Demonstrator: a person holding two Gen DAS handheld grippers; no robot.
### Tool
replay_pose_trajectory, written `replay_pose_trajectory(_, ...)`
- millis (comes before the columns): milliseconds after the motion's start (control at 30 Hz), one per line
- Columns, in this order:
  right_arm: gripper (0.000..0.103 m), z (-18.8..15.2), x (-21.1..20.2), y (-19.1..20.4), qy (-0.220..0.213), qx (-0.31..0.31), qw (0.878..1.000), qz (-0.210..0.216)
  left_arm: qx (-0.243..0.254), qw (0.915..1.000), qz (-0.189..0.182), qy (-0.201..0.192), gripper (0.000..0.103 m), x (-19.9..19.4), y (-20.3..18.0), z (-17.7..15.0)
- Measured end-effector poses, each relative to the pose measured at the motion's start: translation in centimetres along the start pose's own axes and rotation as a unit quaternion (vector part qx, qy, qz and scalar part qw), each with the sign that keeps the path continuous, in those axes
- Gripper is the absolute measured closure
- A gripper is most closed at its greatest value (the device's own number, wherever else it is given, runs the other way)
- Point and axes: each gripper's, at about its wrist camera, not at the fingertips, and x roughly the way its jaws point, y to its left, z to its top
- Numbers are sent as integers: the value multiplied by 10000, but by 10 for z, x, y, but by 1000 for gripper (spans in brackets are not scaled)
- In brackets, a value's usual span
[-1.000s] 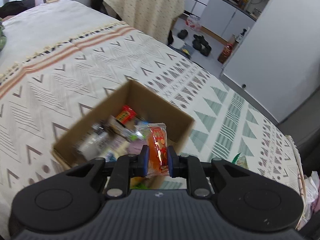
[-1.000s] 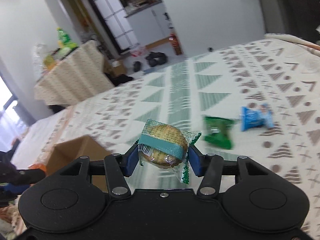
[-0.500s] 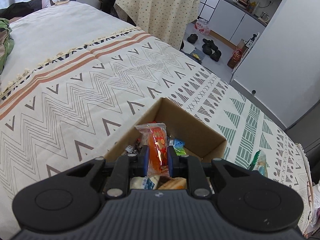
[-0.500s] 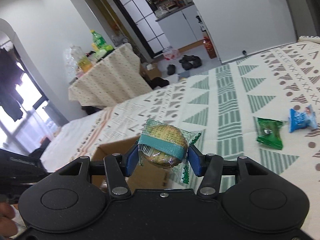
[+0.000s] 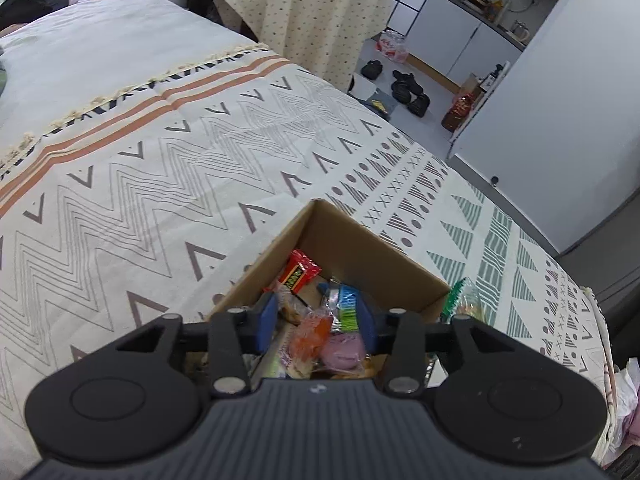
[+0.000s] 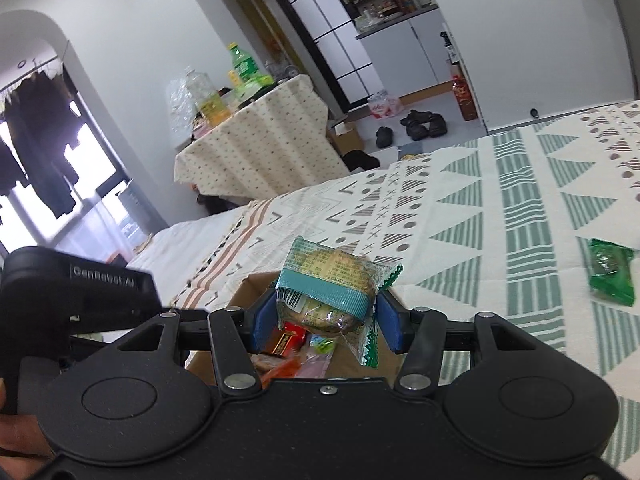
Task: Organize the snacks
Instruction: 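Carry both snacks over the box and open both tools to drop them, then move both tools back toward the green and blue candies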
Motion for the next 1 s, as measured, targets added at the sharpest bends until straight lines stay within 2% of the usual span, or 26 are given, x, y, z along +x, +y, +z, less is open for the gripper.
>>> replay_pose_trajectory(67, 50, -1, 3, 4, 12, -82, 10000, 52, -35, 10000, 56, 37, 54, 0, 4, 0)
replay_pose_trajectory(133, 45, -2, 6, 9, 18, -200, 9997, 143, -78, 9999, 127, 41, 49, -1, 7, -1)
replay_pose_trajectory(200, 29, -4, 8, 11, -22, -209, 9998, 54, -103, 9997, 220, 70, 45, -2, 9, -2)
replay_pose_trajectory(233, 26, -6, 9, 10, -14, -176, 9998, 13, -101, 9996, 247, 73, 40, -3, 9, -2)
replay_pose_trajectory(433, 24, -6, -1, -1, -7, 18, 9999, -171, -55, 9992, 379, -86, 19, -17, 3, -6)
replay_pose_trajectory(500, 24, -3, -7, -3, -52, 66, 9998, -171, -7, 9993, 369, -91, 16, -20, -2, -8)
replay_pose_trajectory(833, 23, 14, -36, -25, -17, 236, 9994, -252, 251, 9991, 338, 16, 14, -24, -36, -22)
replay_pose_trajectory(933, 20, 18, -45, -35, -45, 287, 9991, -321, 330, 9989, 327, 64, 9, -23, -49, -27)
replay_pose_trajectory(1000, 13, 21, -51, -42, -90, 380, 9986, -367, 343, 9992, 217, 44, 6, -24, -57, -32)
